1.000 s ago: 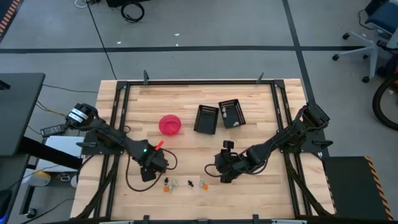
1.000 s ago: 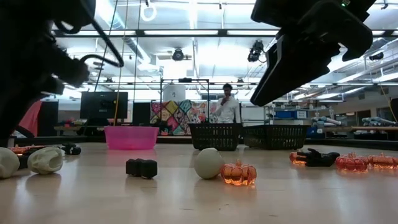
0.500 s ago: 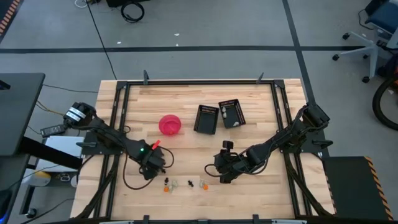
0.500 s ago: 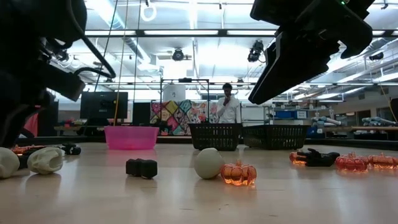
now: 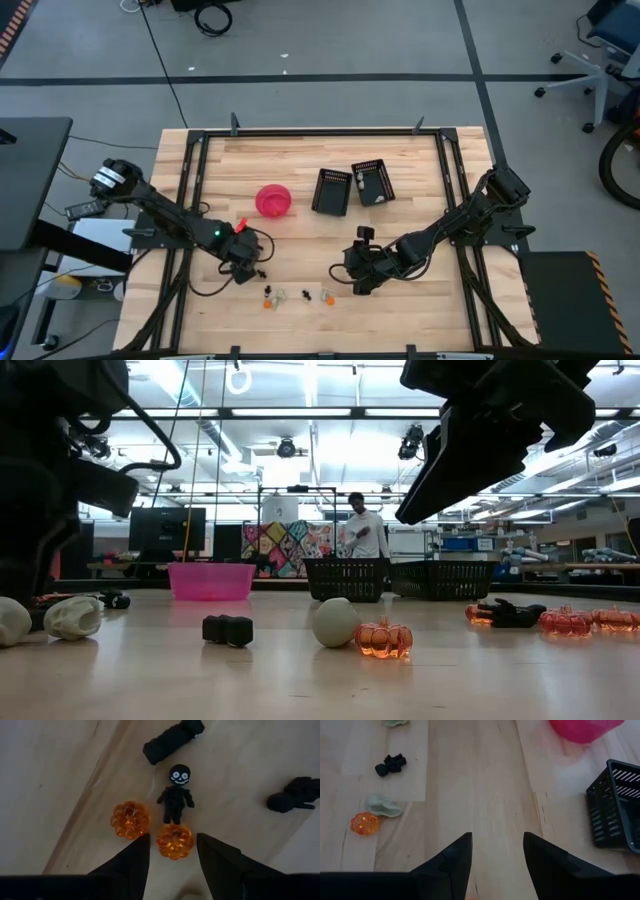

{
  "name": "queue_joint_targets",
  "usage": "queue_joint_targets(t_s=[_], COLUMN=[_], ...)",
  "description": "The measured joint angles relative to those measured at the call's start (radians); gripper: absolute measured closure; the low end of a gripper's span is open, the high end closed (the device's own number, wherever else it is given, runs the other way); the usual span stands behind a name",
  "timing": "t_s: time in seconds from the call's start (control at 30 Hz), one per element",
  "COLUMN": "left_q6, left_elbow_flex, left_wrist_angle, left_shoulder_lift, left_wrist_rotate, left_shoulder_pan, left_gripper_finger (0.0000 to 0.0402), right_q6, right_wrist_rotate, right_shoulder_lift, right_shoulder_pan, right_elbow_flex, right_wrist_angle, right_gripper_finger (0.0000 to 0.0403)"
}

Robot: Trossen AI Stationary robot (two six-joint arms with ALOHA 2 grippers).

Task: Sort Halloween decoration
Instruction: Put the orange pumpkin toy into the red bowl

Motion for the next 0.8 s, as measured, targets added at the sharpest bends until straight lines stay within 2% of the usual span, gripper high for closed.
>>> queue_joint_targets(t_s=[0.13, 0.43, 0.63, 0.8], left_q6=[-0.005, -0.001, 0.018, 0.09], left_elbow_flex=[-0.001, -0.001, 0.006, 0.063], left_wrist_angle=[-0.003, -0.016, -0.032, -0.127], left_shoulder_lift=[0.002, 0.003, 0.006, 0.012], left_wrist_rotate=[-0.005, -0.015, -0.016, -0.001], left_shoulder_pan=[0.0, -0.017, -0.02, -0.016], left_gripper_finger=[0.024, 0.0302, 0.0305, 0.0306], right_q6=[-0.002, -0.003, -0.003, -0.002], right_wrist_rotate=[0.0, 0.0, 0.0, 0.0], right_shoulder_lift=[0.0, 0.0, 0.0, 0.0], right_shoulder_pan=[0.0, 0.0, 0.0, 0.0], right_elbow_flex=[0.0, 0.0, 0.0, 0.0], right_wrist_angle=[0.004, 0.005, 0.004, 0.004], right_gripper_finger=[0.0222, 0.0222, 0.0222, 0.0222])
